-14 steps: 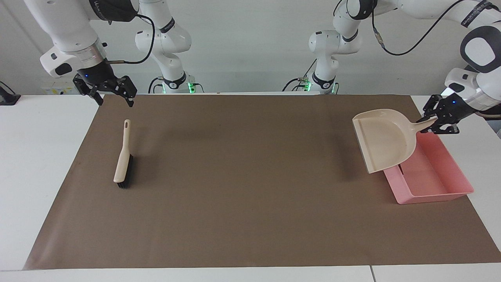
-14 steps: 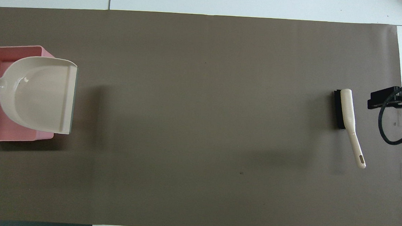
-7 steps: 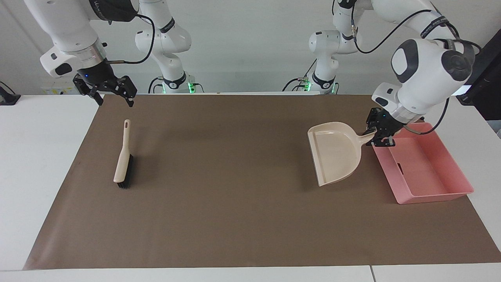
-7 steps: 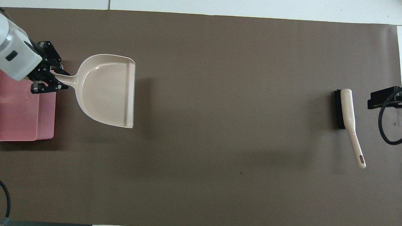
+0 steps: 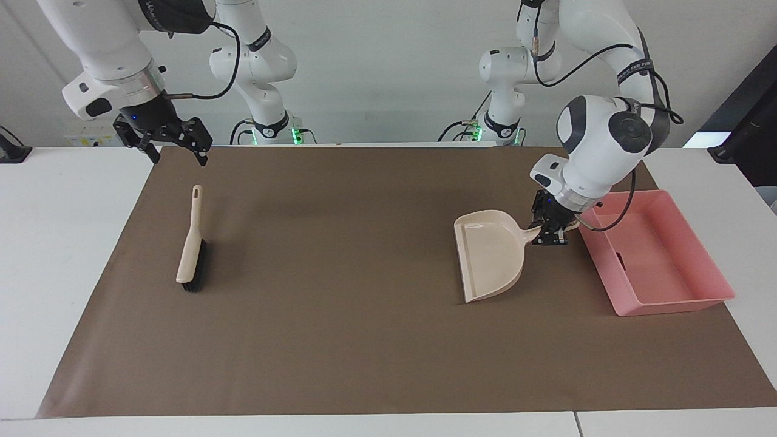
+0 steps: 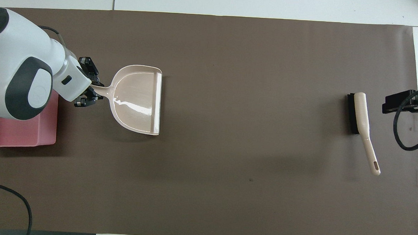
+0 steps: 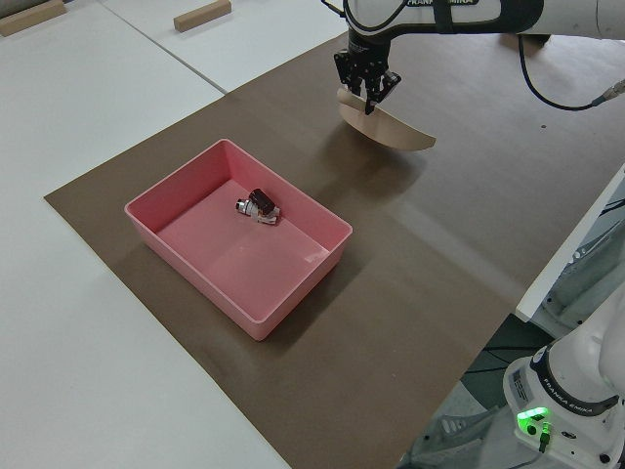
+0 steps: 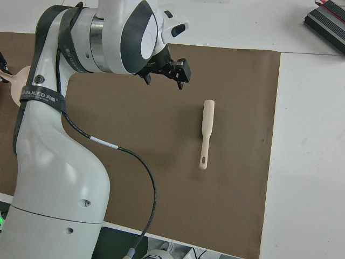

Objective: Clean e-waste and dump in bin
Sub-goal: 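Set the dustpan down on the table with the left gripper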

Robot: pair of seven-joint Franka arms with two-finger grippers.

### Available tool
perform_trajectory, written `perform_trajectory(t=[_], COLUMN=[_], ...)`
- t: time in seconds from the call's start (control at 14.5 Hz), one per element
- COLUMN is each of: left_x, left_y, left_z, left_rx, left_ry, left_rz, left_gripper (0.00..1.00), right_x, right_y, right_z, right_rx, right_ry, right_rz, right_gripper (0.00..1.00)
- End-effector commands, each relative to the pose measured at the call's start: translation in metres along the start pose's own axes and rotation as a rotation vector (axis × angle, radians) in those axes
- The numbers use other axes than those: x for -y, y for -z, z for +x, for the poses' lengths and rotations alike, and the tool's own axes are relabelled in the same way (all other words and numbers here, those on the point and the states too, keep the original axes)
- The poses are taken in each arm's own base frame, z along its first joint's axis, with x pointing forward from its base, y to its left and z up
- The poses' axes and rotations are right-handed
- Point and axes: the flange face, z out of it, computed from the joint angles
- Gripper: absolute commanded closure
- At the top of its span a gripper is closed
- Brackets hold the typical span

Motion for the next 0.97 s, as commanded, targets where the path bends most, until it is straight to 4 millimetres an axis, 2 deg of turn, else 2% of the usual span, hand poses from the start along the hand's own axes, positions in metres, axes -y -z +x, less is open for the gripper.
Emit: perform_trajectory(t=[0.0,0.34,0.9], left_x=[-0.026,-0.046,-0.056], left_y=[-0.008,-0.030,-0.062], left_z=[0.009,0.025,0.017], left_rx=[0.016,0.020,0.019], left_ry=[-0.019,-0.059,-0.059], left_rz=[0.038,0.061,0.083], left_gripper=[1.00,1.00,1.00], right_x=[-0.002,-0.002,-0.002], right_y=[-0.001,-0.001,-0.001], right_z=[-0.002,-0.002,-0.002], right_rx=[0.000,0.000,0.000], right_ry=[0.014,0.014,0.014], right_rz=[0.015,0.015,0.015], right_gripper=[0.01,0.01,0.01])
